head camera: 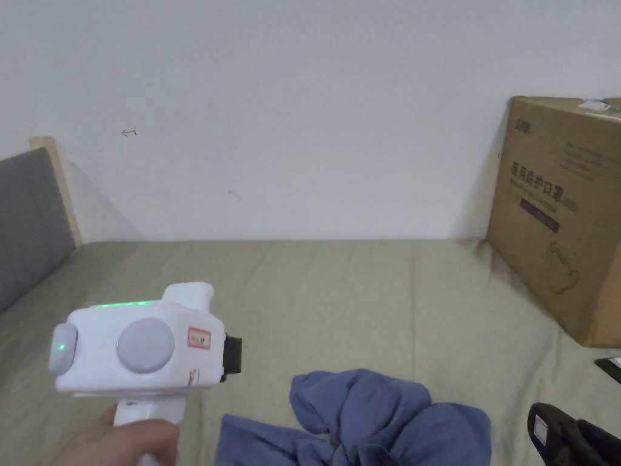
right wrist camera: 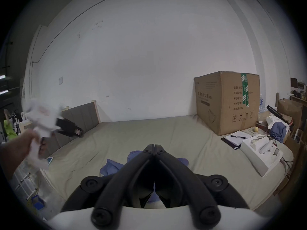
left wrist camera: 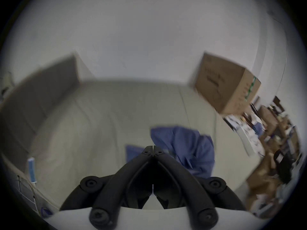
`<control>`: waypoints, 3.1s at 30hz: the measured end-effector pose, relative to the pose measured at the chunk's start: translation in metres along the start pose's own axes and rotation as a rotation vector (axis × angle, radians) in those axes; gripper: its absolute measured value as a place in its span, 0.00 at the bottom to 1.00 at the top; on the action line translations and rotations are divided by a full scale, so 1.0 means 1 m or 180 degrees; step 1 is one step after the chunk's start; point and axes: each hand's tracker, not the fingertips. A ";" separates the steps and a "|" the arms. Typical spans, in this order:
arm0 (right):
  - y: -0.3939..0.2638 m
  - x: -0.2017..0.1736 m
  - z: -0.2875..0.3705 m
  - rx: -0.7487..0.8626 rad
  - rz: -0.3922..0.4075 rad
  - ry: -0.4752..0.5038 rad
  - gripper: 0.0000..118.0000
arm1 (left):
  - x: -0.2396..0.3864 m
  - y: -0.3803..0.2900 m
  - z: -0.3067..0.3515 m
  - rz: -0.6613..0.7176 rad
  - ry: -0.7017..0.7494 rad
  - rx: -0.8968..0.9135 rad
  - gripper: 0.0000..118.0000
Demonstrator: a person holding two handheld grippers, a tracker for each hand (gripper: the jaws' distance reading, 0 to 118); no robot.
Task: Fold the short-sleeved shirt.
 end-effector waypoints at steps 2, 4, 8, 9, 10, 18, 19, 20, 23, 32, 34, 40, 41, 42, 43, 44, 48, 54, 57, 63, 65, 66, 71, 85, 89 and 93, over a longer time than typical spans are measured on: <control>-0.002 0.002 -0.009 -0.0101 -0.0030 0.0039 0.00 | -0.025 0.017 -0.060 0.0248 -0.0147 -0.0611 0.00; -0.006 0.005 -0.020 -0.0210 -0.0067 0.0055 0.00 | -0.045 0.016 -0.115 0.0505 0.0021 -0.0914 0.00; -0.019 0.015 -0.042 -0.0400 -0.0140 0.0049 0.00 | -0.071 0.009 -0.181 0.0479 0.0508 -0.1078 0.73; -0.023 0.017 -0.048 -0.0451 -0.0163 0.0038 0.00 | -0.076 0.006 -0.194 0.0435 0.0532 -0.1051 0.88; -0.026 0.019 -0.053 -0.0500 -0.0174 0.0031 0.00 | -0.080 0.005 -0.202 0.0401 0.0539 -0.0937 0.94; -0.055 0.026 -0.098 -0.0843 -0.0239 -0.0041 0.00 | -0.083 -0.018 -0.255 0.0424 0.0257 -0.1096 0.49; -0.057 0.025 -0.101 -0.0860 -0.0257 -0.0038 0.00 | -0.074 -0.023 -0.252 0.0293 0.0333 -0.0948 0.31; -0.059 0.024 -0.104 -0.0873 -0.0270 -0.0028 0.00 | -0.066 -0.032 -0.243 -0.0097 0.0820 -0.0745 0.09; -0.058 0.021 -0.117 -0.0865 -0.0215 0.0043 0.00 | -0.060 -0.049 -0.219 -0.0356 0.0556 -0.0431 0.03; 0.014 0.028 -0.337 -0.2156 0.0061 0.0720 0.02 | -0.056 -0.084 -0.146 0.0145 0.0098 0.0165 0.03; 0.006 0.018 -0.390 -0.2595 0.0119 0.0685 0.27 | -0.053 -0.090 -0.140 0.0116 0.0095 0.0183 0.03; -0.043 0.004 -0.496 -0.3075 -0.0125 0.0233 0.91 | -0.059 -0.113 -0.132 0.0433 -0.0120 0.0201 0.03; -0.051 0.000 -0.509 -0.3146 -0.0103 0.0243 0.90 | -0.062 -0.117 -0.132 0.0498 -0.0127 0.0177 0.03; -0.059 -0.003 -0.520 -0.3227 -0.0071 0.0225 0.90 | -0.065 -0.120 -0.132 0.0549 -0.0156 0.0155 0.03; -0.066 -0.006 -0.523 -0.3324 0.0006 0.0202 0.90 | -0.068 -0.123 -0.132 0.0578 -0.0191 0.0143 0.03; -0.075 -0.011 -0.529 -0.3429 0.0141 0.0099 0.88 | -0.069 -0.125 -0.134 0.0575 -0.0223 0.0131 0.03; -0.085 -0.016 -0.520 -0.3530 0.0391 0.0242 0.01 | -0.082 -0.138 -0.137 0.0477 -0.0023 0.0133 0.03; -0.019 0.023 -0.446 -0.2736 -0.0018 0.0470 0.01 | -0.098 -0.143 -0.112 0.0696 -0.0042 0.0141 0.03; 0.031 0.055 -0.383 -0.2309 0.0044 0.0499 0.01 | -0.100 -0.130 -0.080 0.0619 0.0081 0.0340 0.03; 0.140 0.107 -0.262 -0.1690 -0.0172 0.0256 0.01 | -0.098 -0.053 0.002 0.0280 0.0183 0.0776 0.03; 0.174 0.118 -0.236 -0.1537 -0.0265 0.0210 0.01 | -0.093 -0.019 0.030 0.0210 0.0081 0.0972 0.03; 0.192 0.120 -0.225 -0.1464 -0.0274 0.0163 0.01 | -0.090 0.000 0.044 0.0189 0.0002 0.1030 0.03; 0.270 0.123 -0.198 -0.1074 -0.0185 -0.0014 0.01 | -0.070 0.085 0.099 0.0173 0.0120 0.1331 0.03; 0.415 0.085 -0.239 -0.0274 0.0084 -0.0333 0.01 | -0.035 0.239 0.142 0.0216 0.0518 0.2073 0.03; 0.420 0.078 -0.255 0.0045 0.0070 -0.0547 0.01 | -0.035 0.260 0.125 0.0353 0.0501 0.2176 0.03; 0.406 0.078 -0.271 0.0164 0.0096 -0.0648 0.01 | -0.031 0.269 0.094 0.0321 0.0490 0.2153 0.03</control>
